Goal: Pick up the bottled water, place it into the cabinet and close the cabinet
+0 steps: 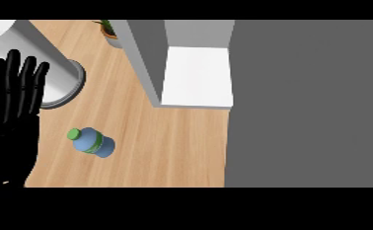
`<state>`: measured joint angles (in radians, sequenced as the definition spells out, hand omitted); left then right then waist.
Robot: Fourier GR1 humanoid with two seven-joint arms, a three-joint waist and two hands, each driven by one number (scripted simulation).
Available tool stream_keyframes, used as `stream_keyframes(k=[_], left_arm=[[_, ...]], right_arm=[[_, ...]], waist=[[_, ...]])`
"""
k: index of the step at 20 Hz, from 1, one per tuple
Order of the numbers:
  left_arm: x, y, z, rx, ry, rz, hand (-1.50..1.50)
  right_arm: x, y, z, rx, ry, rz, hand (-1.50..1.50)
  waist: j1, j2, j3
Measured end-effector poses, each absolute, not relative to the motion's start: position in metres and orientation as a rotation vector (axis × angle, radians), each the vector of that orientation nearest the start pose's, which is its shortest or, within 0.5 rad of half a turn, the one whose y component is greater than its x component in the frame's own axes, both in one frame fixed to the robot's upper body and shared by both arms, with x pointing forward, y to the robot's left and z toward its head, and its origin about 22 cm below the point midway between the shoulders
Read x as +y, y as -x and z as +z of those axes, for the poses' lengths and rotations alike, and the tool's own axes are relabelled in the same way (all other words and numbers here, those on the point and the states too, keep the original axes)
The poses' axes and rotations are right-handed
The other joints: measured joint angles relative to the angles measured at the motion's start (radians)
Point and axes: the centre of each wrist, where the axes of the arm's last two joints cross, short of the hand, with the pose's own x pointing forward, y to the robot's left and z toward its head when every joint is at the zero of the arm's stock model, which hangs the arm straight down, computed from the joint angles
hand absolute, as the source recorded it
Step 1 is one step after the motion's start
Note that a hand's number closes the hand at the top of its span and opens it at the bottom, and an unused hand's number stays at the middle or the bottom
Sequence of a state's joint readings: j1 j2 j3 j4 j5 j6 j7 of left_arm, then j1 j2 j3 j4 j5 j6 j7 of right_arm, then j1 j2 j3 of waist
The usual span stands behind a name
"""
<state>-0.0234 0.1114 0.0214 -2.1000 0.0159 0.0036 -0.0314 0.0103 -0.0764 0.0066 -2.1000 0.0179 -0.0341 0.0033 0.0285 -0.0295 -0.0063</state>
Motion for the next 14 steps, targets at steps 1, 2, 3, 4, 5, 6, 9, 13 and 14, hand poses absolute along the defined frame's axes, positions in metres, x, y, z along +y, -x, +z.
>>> stream_keyframes(k=[1, 2, 3, 4, 5, 6, 9, 13, 14], left_arm=[[0.248, -0.213, 0.135, -2.157, -0.065, -0.093, -1.50], [0.250, -0.210, 0.135, -2.159, -0.054, -0.092, -1.50], [0.258, -0.208, 0.133, -2.159, -0.038, -0.096, -1.50], [0.269, -0.207, 0.134, -2.153, -0.020, -0.102, -1.50], [0.277, -0.206, 0.132, -2.145, -0.001, -0.110, -1.50], [0.286, -0.206, 0.132, -2.136, 0.021, -0.118, -1.50], [0.296, -0.206, 0.121, -2.021, 0.131, -0.062, -1.50], [0.317, -0.193, 0.123, -1.937, 0.201, -0.031, -1.50], [0.321, -0.189, 0.125, -1.925, 0.212, -0.026, -1.50]], right_arm=[[-0.234, -0.208, 0.125, -2.091, 0.078, 0.061, -1.50], [-0.235, -0.206, 0.124, -2.093, 0.075, 0.066, -1.50], [-0.235, -0.202, 0.122, -2.097, 0.076, 0.064, -1.50], [-0.238, -0.196, 0.125, -2.096, 0.076, 0.062, -1.50], [-0.238, -0.191, 0.129, -2.095, 0.080, 0.058, -1.50], [-0.240, -0.182, 0.130, -2.091, 0.078, 0.051, -1.50], [-0.230, -0.172, 0.127, -2.027, -0.092, 0.121, -1.50], [-0.224, -0.145, 0.132, -1.972, -0.206, 0.168, -1.50], [-0.223, -0.138, 0.136, -1.966, -0.223, 0.169, -1.50]], waist=[[-0.006, 0.006, 0.002], [-0.010, 0.011, 0.002], [-0.014, 0.015, 0.003], [-0.018, 0.017, 0.004], [-0.021, 0.020, 0.004], [-0.025, 0.021, 0.004], [-0.027, 0.023, 0.005], [-0.029, 0.023, 0.006], [-0.029, 0.024, 0.006]])
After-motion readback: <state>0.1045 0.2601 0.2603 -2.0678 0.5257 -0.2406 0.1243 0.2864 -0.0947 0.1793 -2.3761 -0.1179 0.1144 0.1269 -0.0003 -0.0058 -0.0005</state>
